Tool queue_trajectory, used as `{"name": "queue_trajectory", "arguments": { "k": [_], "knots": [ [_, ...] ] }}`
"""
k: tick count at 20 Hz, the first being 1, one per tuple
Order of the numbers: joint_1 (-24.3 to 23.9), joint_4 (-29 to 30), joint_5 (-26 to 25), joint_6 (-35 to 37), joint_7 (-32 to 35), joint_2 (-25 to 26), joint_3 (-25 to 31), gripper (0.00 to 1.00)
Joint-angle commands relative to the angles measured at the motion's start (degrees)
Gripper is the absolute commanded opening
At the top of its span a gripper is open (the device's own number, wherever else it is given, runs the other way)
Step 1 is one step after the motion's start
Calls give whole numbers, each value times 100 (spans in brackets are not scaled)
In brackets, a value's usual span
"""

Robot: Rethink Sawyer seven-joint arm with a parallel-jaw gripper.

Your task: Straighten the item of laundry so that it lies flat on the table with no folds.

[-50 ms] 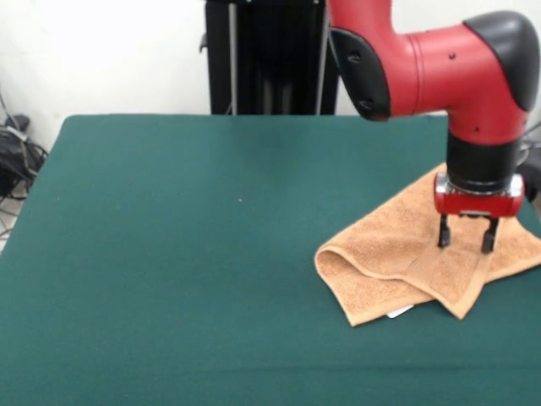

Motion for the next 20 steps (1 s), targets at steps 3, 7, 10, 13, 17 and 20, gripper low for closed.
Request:
{"name": "queue_trajectory", "arguments": {
  "k": [3, 7, 10, 13, 17, 20],
  "knots": [
    [166, -860, -221, -666, 328, 905, 84, 100],
    [161, -922, -253, -698, 323, 944, 77, 100],
    [250, -977, -272, -671, 374, 936, -33, 100],
    [279, -960, -267, -624, 404, 911, -54, 100],
    [299, -938, -256, -545, 430, 868, -68, 100],
    [290, -821, -228, -365, 430, 700, -59, 100]
  ]
}}
